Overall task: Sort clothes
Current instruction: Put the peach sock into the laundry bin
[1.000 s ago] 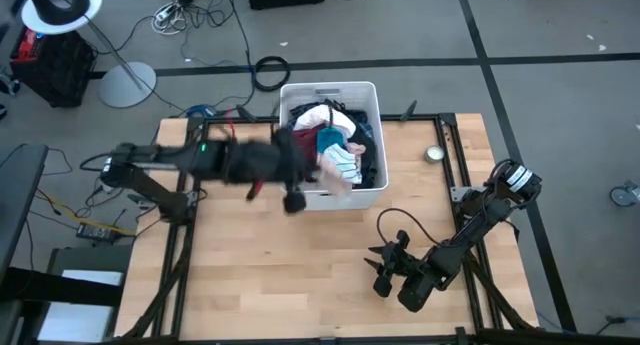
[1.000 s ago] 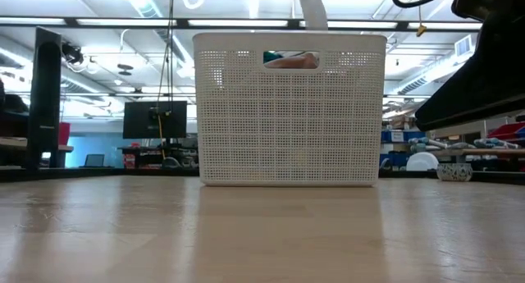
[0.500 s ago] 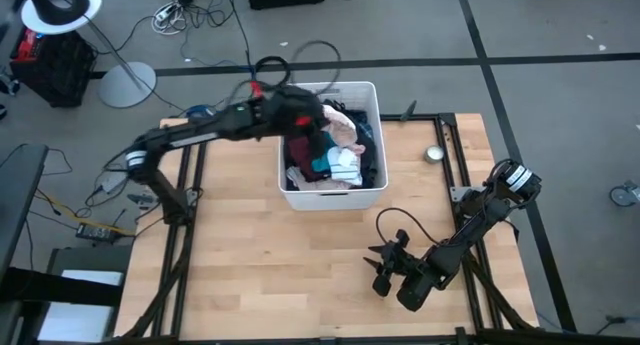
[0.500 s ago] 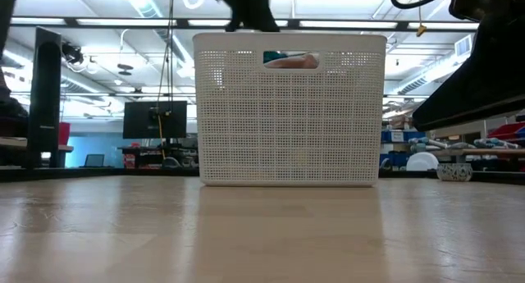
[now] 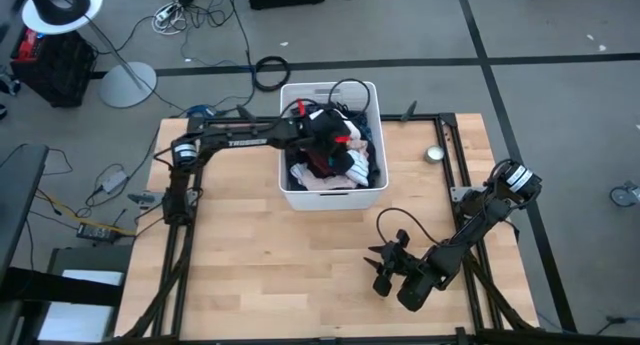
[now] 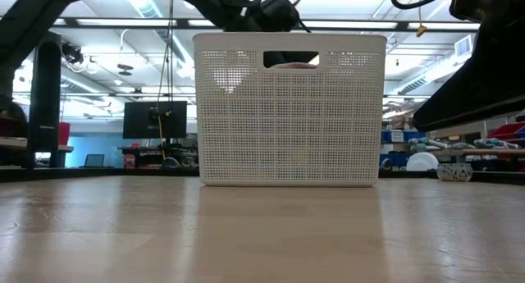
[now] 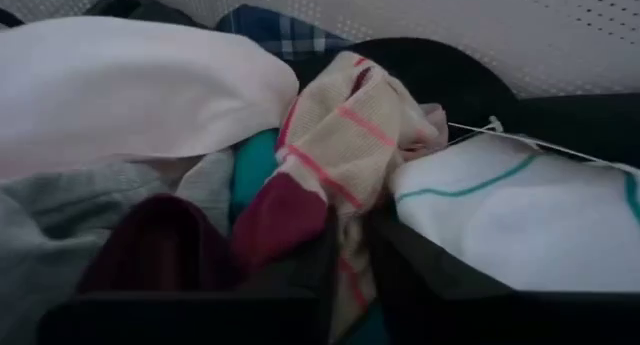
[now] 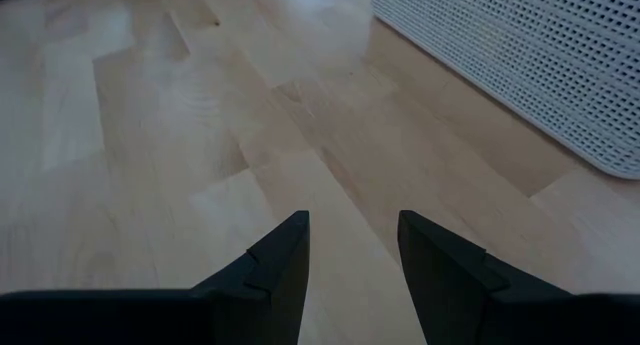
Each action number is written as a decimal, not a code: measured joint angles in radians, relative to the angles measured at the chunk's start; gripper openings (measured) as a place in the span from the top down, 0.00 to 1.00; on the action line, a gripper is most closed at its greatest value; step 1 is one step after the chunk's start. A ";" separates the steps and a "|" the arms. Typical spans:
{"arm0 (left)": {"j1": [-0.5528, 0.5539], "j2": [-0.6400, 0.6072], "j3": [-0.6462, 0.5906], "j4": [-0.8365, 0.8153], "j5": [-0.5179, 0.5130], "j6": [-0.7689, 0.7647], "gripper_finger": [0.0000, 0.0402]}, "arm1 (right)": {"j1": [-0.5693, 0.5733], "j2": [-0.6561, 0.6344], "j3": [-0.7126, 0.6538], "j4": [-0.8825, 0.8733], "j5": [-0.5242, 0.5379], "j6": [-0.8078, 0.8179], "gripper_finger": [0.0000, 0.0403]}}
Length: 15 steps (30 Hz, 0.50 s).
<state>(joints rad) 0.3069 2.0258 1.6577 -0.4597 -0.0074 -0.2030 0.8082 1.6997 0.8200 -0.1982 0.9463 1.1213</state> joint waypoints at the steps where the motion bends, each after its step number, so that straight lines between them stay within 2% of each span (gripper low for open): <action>1: 0.000 0.005 0.000 0.004 0.005 -0.007 0.81 | 0.000 0.000 0.000 0.000 -0.001 0.000 0.61; 8: 0.000 -0.038 0.007 -0.008 0.020 -0.007 0.76 | 0.000 0.000 0.000 0.000 -0.004 0.000 0.61; 15: -0.018 -0.177 0.038 -0.111 0.024 -0.012 0.76 | 0.000 0.000 0.000 0.000 -0.006 0.002 0.61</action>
<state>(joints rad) 0.2894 1.8486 1.6958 -0.5711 0.0166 -0.2146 0.8082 1.6997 0.8200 -0.1977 0.9400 1.1233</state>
